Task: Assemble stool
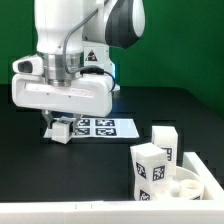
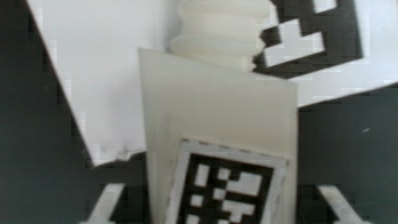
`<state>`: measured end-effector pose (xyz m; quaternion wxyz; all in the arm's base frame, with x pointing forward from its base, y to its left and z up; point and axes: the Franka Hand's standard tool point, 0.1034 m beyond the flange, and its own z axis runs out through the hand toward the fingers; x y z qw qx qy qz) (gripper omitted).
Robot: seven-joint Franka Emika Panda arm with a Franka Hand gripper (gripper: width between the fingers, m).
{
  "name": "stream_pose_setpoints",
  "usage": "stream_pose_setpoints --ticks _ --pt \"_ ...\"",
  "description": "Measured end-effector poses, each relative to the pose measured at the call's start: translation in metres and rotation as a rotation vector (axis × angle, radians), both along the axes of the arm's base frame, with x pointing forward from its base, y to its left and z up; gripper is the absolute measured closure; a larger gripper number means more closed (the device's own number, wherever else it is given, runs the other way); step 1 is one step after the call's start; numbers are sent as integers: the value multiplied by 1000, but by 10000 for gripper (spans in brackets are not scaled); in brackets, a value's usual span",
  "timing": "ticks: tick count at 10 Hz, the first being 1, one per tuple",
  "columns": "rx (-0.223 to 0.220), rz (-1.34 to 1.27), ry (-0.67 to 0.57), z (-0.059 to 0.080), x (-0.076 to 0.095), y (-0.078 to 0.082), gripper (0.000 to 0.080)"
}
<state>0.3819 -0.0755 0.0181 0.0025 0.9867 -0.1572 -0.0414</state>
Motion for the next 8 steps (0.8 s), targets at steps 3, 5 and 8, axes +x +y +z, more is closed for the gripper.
stream_pose_setpoints --ticks 3,5,8 --pt "129 -36 163 14 14 -1 243" --pt "214 -38 334 26 31 -10 175" --pt "288 -68 526 27 43 -14 151"
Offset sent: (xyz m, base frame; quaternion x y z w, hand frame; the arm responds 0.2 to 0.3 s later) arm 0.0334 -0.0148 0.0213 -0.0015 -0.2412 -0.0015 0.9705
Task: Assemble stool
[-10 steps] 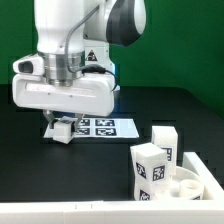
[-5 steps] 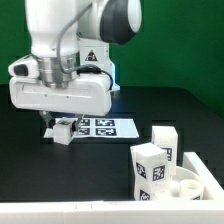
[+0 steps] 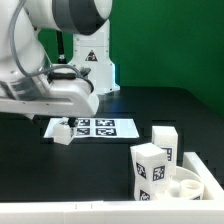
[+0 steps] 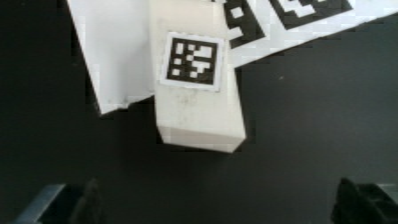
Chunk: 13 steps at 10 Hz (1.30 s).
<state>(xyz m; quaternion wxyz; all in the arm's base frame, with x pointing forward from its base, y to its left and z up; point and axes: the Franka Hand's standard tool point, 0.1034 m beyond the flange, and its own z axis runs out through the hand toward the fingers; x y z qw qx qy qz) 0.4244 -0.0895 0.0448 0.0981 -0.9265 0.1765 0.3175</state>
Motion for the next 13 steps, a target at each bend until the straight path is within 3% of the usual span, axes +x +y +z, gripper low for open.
stream_pose_setpoints --ticks 4,5,6,8,11,13 --pt "107 -25 291 -6 -11 2 151" --pt "125 -27 362 -16 -12 2 151" --pt "88 -15 312 -26 -3 -1 151" --pt "90 -22 313 -25 -7 0 151" --pt "88 -51 396 -37 -41 19 151" --pt "85 -68 416 -36 -45 17 151"
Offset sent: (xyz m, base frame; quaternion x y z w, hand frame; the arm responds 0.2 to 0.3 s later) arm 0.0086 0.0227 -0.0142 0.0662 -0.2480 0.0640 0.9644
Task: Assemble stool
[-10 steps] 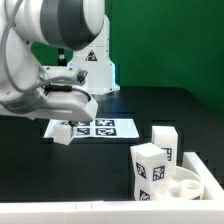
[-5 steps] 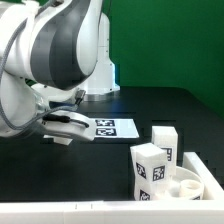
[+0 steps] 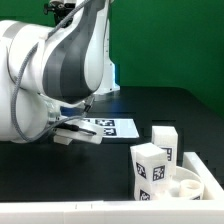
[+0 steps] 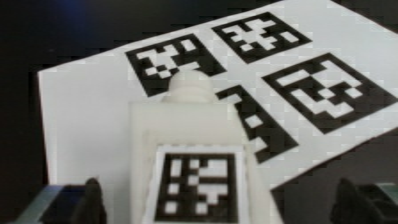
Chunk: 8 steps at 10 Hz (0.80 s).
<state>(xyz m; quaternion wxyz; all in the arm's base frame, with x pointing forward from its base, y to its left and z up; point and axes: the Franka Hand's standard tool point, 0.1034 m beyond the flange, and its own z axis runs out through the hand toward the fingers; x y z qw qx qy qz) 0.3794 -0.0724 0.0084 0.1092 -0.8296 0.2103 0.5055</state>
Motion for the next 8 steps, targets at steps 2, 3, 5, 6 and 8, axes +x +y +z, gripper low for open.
stream_pose_setpoints --ticks 2,3,5,6,8 --pt "0 -1 1 0 0 0 413" --pt "0 -2 1 0 0 -1 413" --pt "8 0 -2 10 4 2 479" --pt "28 0 -7 30 12 6 479" --pt "18 23 -154 75 52 6 479"
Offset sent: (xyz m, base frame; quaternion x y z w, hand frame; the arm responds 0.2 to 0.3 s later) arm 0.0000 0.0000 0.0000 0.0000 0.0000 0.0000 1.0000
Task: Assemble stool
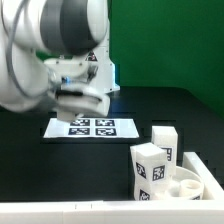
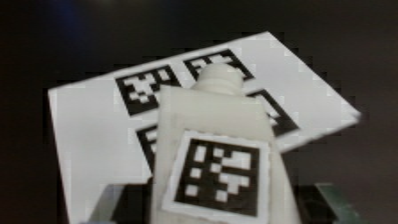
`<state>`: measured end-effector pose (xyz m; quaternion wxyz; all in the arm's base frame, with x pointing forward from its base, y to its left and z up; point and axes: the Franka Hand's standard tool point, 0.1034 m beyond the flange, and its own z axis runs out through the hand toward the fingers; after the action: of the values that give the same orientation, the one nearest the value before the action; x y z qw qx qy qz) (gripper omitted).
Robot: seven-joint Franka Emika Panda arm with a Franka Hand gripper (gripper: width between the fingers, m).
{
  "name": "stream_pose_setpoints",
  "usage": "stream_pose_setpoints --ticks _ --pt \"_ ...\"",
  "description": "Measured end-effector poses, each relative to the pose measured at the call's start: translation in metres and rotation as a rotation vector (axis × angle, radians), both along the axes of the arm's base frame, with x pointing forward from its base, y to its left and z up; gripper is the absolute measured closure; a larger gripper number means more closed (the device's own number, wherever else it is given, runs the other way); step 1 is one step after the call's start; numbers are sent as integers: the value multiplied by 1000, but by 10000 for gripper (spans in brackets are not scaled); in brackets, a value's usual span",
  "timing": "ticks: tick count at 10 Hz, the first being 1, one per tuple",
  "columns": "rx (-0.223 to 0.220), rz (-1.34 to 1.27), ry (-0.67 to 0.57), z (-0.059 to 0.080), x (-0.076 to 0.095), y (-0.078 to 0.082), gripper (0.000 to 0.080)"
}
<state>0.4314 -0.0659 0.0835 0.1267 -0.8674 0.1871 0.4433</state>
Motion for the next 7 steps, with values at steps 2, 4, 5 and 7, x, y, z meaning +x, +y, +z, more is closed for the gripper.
stream_pose_setpoints --ticks 2,4,5,7 --pt "-52 52 -267 7 15 -14 479" --pt "-95 44 -349 9 18 -10 478" --pt "-130 56 -437 20 38 -1 478" --pt "-148 151 -583 76 84 31 478"
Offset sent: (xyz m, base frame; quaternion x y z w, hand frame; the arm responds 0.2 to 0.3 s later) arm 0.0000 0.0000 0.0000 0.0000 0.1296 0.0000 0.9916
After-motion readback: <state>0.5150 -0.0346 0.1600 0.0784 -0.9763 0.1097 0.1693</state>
